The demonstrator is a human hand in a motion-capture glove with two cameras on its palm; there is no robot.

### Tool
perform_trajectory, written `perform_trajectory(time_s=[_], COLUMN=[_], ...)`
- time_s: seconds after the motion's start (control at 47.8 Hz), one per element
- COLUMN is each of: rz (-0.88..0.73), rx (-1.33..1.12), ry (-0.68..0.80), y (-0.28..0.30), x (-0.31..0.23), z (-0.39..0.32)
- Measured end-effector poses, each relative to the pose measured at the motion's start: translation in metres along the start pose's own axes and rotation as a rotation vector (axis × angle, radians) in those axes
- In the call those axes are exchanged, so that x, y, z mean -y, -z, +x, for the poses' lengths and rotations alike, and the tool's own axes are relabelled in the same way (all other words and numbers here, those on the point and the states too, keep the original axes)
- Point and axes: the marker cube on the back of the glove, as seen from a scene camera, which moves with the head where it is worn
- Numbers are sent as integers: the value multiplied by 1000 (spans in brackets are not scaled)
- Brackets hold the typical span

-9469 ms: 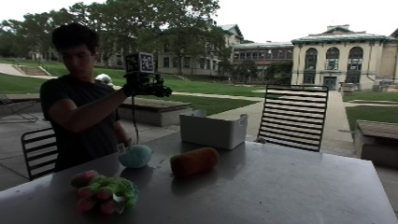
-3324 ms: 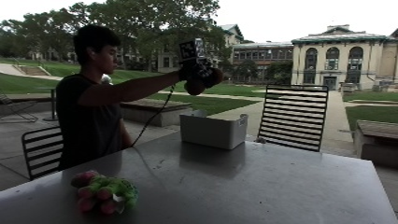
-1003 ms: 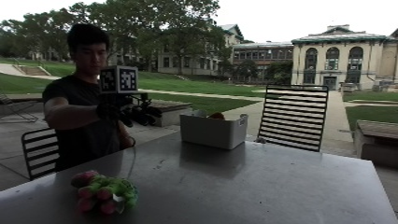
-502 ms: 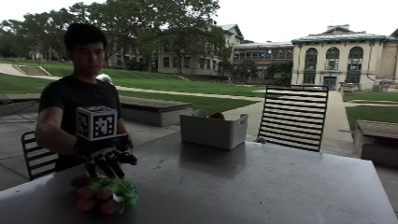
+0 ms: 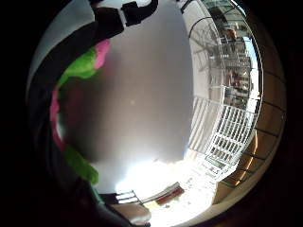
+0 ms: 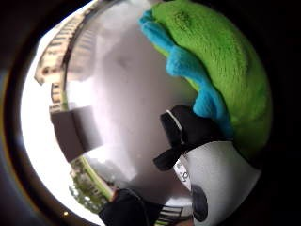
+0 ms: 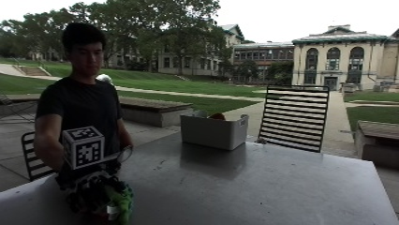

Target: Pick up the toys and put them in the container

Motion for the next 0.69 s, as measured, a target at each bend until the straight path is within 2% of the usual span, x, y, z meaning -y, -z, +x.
perform_trajectory(time_s=[0.167,0.439,0.69], rz=[24,163,195], rx=[97,120,96], ry=[-22,-46,-31], y=[-6,-3,14], x=[0,-2,-12], z=[14,15,0])
